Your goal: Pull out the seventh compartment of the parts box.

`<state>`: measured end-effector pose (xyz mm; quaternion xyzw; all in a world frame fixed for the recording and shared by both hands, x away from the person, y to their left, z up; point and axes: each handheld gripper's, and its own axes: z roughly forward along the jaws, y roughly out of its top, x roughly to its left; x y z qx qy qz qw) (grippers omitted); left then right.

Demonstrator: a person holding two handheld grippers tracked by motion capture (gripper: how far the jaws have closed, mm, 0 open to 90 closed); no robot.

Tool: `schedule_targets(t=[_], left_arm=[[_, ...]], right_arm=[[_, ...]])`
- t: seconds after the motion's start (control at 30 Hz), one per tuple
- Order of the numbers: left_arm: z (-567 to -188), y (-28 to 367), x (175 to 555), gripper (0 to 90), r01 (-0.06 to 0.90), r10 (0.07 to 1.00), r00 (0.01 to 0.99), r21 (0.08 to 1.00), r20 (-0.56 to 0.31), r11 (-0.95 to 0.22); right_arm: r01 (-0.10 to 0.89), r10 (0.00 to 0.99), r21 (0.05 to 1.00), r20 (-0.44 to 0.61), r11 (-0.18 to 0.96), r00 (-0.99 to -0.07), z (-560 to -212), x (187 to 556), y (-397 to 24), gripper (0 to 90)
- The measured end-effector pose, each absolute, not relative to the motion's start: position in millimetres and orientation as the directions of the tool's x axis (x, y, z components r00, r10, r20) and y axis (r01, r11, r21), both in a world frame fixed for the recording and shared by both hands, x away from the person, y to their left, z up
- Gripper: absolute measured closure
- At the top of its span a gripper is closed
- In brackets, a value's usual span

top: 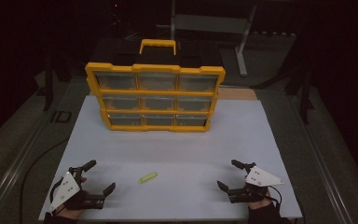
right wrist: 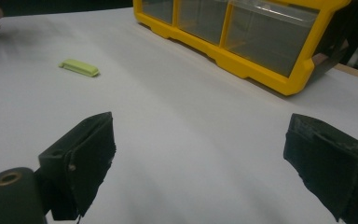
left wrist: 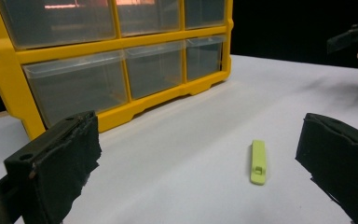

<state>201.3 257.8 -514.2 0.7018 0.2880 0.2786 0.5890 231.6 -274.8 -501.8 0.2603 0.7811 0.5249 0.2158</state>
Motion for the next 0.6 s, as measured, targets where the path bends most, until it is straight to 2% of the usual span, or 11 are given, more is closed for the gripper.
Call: schedule_targets(t=[0.27,0.37,0.6], left_arm=[[-513.3,258.3,201.1,0.0,0.079,0.747,0.662,0.986,0.057,-0.145],[-513.8,257.5,202.2,0.0,0.111,0.742,0.669,0.983,0.035,-0.146],[-511.8,253.7,201.6,0.0,0.111,0.722,0.689,0.977,0.055,-0.18]], right_arm=[[0.175,0.636,0.941,-0.051,0.288,-0.77,-499.0,230.0,-278.0,8.9],[0.178,0.638,0.941,-0.05,0.288,-0.768,-498.7,230.0,-278.3,8.9],[0.175,0.635,0.943,-0.047,0.283,-0.771,-497.8,229.4,-278.5,9.0]])
